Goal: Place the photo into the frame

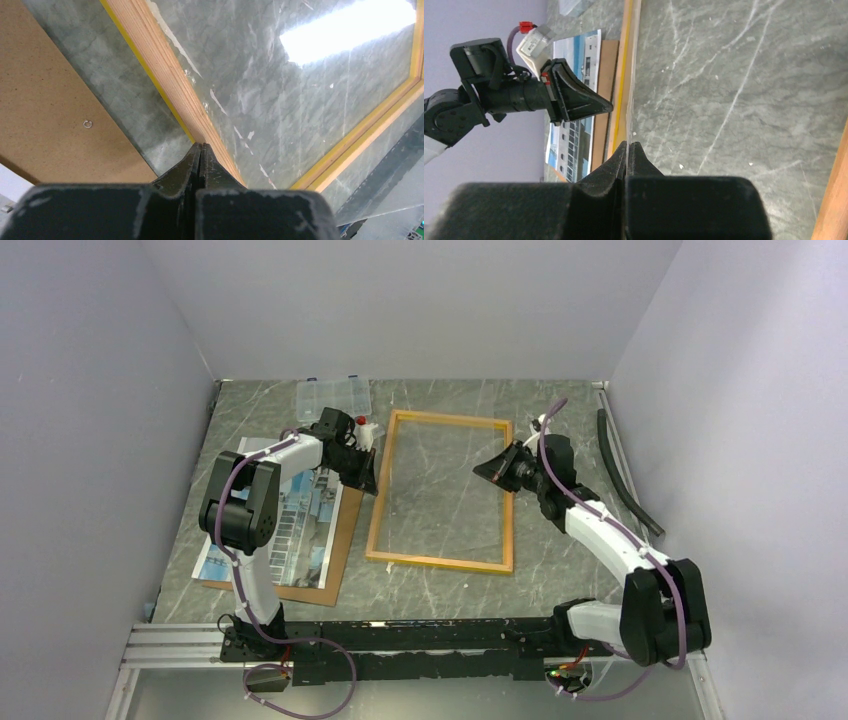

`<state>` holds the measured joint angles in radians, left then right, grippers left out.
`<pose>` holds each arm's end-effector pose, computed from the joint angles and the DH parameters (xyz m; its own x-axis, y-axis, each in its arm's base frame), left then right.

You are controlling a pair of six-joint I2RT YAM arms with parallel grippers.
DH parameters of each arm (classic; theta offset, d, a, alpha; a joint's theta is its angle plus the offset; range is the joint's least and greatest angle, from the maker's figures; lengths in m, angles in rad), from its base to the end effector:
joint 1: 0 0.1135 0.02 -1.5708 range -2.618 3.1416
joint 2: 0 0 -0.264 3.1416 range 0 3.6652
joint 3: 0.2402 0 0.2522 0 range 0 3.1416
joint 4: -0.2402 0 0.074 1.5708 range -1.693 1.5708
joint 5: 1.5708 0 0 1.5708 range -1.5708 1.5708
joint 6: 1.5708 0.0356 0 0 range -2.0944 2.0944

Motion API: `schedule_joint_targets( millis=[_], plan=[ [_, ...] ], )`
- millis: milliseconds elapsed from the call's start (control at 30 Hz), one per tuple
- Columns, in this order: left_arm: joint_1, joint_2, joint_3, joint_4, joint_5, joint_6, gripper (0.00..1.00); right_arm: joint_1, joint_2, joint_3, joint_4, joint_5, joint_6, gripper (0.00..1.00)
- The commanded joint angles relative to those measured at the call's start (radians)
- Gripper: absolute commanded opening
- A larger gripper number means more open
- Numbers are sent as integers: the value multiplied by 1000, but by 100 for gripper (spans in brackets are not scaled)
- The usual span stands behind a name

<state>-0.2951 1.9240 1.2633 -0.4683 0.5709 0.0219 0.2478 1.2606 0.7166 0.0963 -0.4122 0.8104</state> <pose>0.3637 -0.1307 0.1643 -0.8545 0.2790 -0.4382 0.4846 0.7319 -0.4790 0.2642 0.0816 0.2433 -0.7057 0.5063 -0.4956 -0.0921 0.6281 0.7727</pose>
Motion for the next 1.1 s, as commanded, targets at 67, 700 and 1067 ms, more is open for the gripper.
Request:
schedule_joint_targets(
  millis=[67,700,1067],
  plan=[
    [-13,-10,11,15,71,-13,3,13,-68,-61,-15,103,-13,0],
    [-14,-3,16,9,73,-14,3,13,-36,-12,26,132,-30,0],
    [-15,1,18,8,74,-13,3,12,-109,-17,21,153,-46,0]
  ],
)
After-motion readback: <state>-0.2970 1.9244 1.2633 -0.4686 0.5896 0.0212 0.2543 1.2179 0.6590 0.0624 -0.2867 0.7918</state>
